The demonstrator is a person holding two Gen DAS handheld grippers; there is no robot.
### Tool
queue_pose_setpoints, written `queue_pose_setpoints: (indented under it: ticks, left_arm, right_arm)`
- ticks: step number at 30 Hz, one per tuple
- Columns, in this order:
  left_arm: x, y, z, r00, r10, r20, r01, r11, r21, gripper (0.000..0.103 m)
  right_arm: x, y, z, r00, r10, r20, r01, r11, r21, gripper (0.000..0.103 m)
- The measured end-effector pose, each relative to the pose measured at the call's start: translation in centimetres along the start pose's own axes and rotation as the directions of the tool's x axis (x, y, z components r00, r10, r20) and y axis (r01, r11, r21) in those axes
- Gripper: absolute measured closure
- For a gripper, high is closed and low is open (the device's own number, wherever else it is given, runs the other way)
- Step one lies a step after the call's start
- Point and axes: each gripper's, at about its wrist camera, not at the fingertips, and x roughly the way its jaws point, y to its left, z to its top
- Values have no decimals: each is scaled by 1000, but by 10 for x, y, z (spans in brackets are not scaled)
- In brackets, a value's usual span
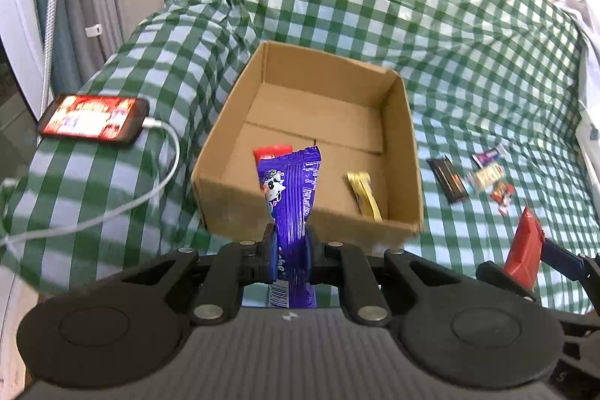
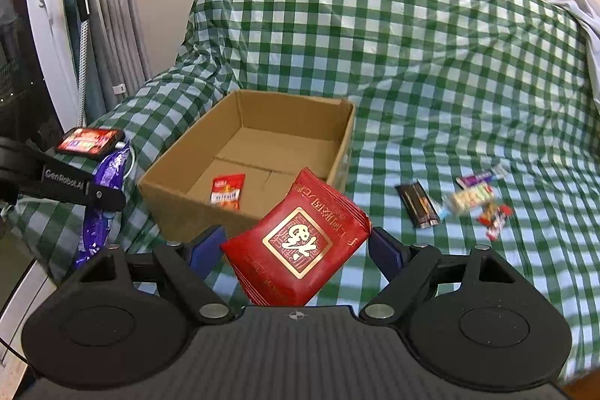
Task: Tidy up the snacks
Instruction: 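Carry both snacks over the box and open both tools to drop them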
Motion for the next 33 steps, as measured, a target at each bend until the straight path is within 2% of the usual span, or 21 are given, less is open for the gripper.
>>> queue_pose_setpoints:
  ticks: [8, 21, 33]
  left_arm:
    - [54, -3, 41, 999, 34, -27, -33, 999, 29, 89]
    - [150, -2, 74, 991, 94, -100, -86, 993, 80, 89]
    - [197, -1, 85, 981, 136, -138, -120, 986, 119, 88]
  right_arm:
    - [64, -8, 32, 1000, 23, -12, -23, 1000, 1, 19]
    - [162, -5, 55, 999, 33, -39, -35, 998, -50, 19]
    - [208, -7, 58, 998, 20, -64, -25, 996, -84, 18]
